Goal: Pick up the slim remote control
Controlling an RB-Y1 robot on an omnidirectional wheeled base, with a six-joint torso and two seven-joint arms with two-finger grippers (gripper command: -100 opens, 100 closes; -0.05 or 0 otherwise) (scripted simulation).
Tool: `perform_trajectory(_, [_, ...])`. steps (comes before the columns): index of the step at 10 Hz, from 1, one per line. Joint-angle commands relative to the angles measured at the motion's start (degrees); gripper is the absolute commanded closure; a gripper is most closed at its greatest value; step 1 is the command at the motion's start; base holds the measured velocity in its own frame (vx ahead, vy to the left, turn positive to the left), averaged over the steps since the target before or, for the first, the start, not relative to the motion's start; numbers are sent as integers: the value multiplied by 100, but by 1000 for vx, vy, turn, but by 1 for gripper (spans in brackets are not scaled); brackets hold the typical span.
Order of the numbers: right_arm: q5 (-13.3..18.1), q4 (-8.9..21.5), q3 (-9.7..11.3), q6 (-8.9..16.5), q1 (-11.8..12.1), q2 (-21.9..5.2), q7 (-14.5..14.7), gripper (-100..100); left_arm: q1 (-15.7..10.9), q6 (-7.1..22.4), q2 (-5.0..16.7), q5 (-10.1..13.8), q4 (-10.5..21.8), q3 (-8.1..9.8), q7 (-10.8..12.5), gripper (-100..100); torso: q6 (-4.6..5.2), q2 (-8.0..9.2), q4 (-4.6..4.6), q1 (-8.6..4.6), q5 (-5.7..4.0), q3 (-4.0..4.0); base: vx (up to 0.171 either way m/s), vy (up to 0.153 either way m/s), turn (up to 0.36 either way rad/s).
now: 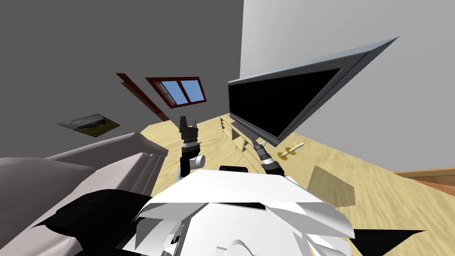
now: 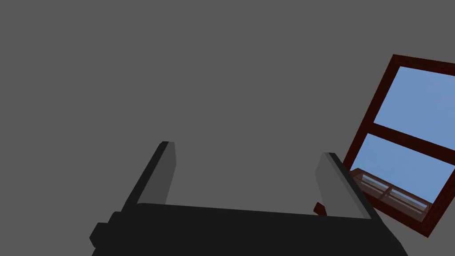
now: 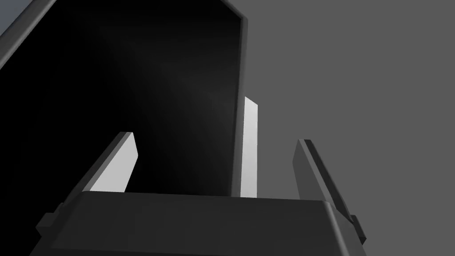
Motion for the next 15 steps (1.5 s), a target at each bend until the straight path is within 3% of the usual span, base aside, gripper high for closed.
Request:
perform_trajectory(1, [286,111,154,97,182,-235,286,-100,0,0,0,0,0,0,0,0,0,0,0,0,0,0,80,111,182])
perform_trajectory(3, [544,204,279,186,327,-442,524,-100,0,0,0,0,0,0,0,0,-1,7,2,-7,-3,4,93,118,137])
perform_trajectory(5, [964,440,528,359,604,-816,932,-100,0,0,0,0,0,0,0,0,-1,10,2,-14,-4,6,120,124,185])
perform_trajectory(6, [1048,440,528,359,604,-874,1001,-100,0,0,0,0,0,0,0,0,-2,-6,0,-6,-3,-3,126,89,73])
perform_trajectory(7, [1279,582,650,441,734,-1095,1234,-100,0,0,0,0,0,1,0,0,0,-5,-1,-21,-5,-3,112,96,164])
perform_trajectory(8, [1307,582,650,441,734,-1095,1245,-100,0,0,0,0,0,0,0,0,-1,0,0,-20,-6,0,89,75,71])
perform_trajectory(9, [1555,741,768,518,857,-1318,1484,-100,0,0,1,0,0,1,0,0,2,9,2,-25,-6,5,97,53,141])
perform_trajectory(10, [1567,741,768,518,857,-1318,1491,-100,0,0,1,0,0,1,0,0,0,10,2,-34,-7,6,86,40,84])
perform_trajectory(11, [1792,915,879,590,973,-1543,1703,-100,0,0,1,0,0,1,0,0,1,14,3,-39,-9,8,106,64,155])
perform_trajectory(12, [1829,915,879,590,973,-1543,1736,-100,0,0,1,0,0,1,0,0,-1,8,2,-33,-9,5,94,45,83])
perform_trajectory(15, [2348,1305,1085,715,1181,-1992,2222,-100,0,0,1,0,0,1,0,0,2,13,3,-43,-10,7,101,33,135])
